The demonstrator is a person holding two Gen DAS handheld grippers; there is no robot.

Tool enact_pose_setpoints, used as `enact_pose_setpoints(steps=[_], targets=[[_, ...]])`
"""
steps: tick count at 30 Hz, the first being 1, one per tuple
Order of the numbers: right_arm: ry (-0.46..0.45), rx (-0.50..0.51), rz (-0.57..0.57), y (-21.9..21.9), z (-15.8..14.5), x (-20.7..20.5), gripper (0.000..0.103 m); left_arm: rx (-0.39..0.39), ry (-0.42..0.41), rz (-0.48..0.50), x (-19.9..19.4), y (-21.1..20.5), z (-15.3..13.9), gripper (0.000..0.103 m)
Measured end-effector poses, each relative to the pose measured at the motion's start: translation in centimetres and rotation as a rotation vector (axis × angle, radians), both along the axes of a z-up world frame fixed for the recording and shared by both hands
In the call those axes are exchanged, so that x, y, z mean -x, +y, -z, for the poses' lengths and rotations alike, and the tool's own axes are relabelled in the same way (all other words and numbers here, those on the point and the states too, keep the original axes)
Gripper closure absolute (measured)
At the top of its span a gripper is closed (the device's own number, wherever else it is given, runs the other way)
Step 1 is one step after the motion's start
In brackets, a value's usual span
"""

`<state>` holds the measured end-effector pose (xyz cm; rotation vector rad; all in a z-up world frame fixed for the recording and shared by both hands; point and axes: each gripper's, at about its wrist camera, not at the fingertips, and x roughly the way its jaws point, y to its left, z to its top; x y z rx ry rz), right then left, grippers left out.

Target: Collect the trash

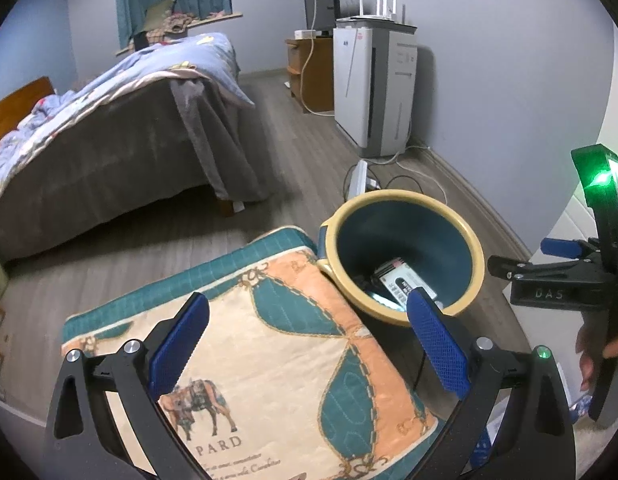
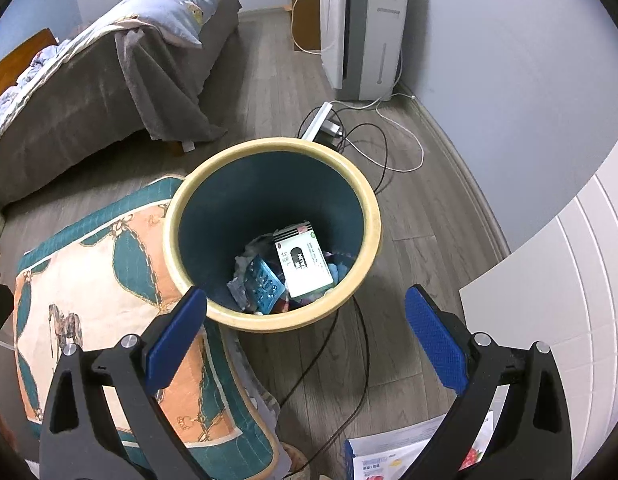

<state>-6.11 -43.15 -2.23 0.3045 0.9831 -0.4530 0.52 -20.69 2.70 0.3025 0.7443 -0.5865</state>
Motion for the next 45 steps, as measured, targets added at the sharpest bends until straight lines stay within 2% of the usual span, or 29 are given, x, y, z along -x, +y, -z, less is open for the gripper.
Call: enact_pose_setpoints(steps=[15, 45], targets=[[0.008, 0.029, -0.003, 0.38, -0.15, 0.33, 0.006, 0.000, -0.003, -0.003, 0.19, 0.21, -0.17, 0.005], [0.019, 0.016, 0.002, -0.23, 0.35, 0.32, 0.006, 0.005, 0.016, -0.019, 0.40, -0.13, -0.18, 0.005]])
